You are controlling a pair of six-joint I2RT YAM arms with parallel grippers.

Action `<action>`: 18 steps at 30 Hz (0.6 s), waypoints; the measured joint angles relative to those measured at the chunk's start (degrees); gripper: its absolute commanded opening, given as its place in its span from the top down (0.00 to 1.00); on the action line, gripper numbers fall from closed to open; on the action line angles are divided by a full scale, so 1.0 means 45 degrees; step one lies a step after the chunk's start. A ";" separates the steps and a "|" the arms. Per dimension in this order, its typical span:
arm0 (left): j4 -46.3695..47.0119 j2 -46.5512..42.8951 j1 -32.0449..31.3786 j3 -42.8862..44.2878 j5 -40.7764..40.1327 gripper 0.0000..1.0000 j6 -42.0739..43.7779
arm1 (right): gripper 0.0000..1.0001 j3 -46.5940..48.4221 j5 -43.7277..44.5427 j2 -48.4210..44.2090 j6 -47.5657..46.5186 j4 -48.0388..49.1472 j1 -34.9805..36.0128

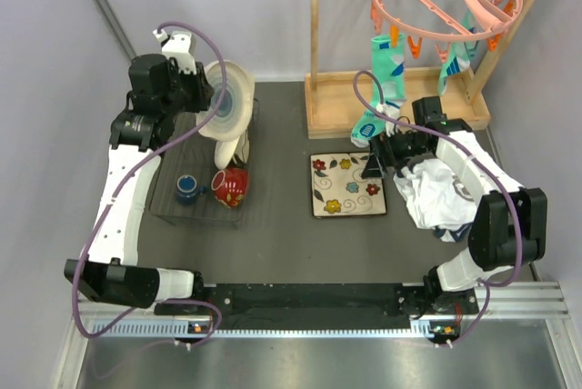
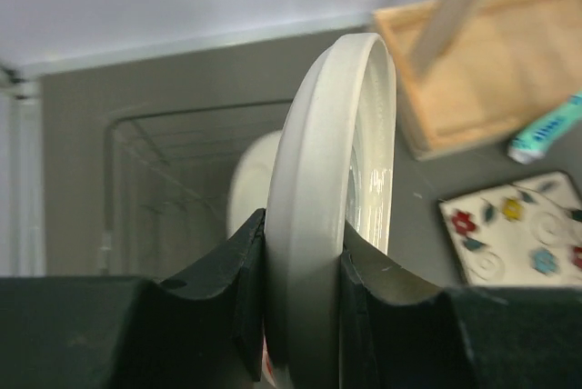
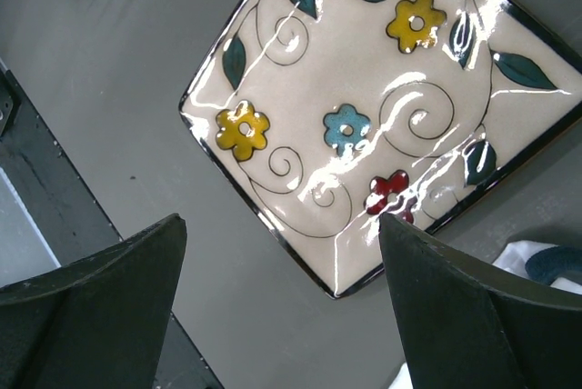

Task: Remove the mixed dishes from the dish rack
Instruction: Pick up the plate from the dish rack.

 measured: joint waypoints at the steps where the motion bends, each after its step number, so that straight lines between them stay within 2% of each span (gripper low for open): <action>1: -0.0141 0.0000 0.0000 0.0000 0.0457 1.00 -0.0189 | 0.14 0.0000 0.0039 -0.0015 0.0000 0.0005 0.0000; 11: -0.0005 0.0583 -0.0068 -0.0005 0.4692 1.00 -0.2623 | 0.14 -0.0073 0.0840 -0.1229 0.0024 0.0296 -0.0044; 18: 0.1248 0.1749 -0.0753 -0.0845 0.5775 1.00 -0.4070 | 0.14 -0.0078 0.0923 -0.2390 0.0355 0.0665 -0.0845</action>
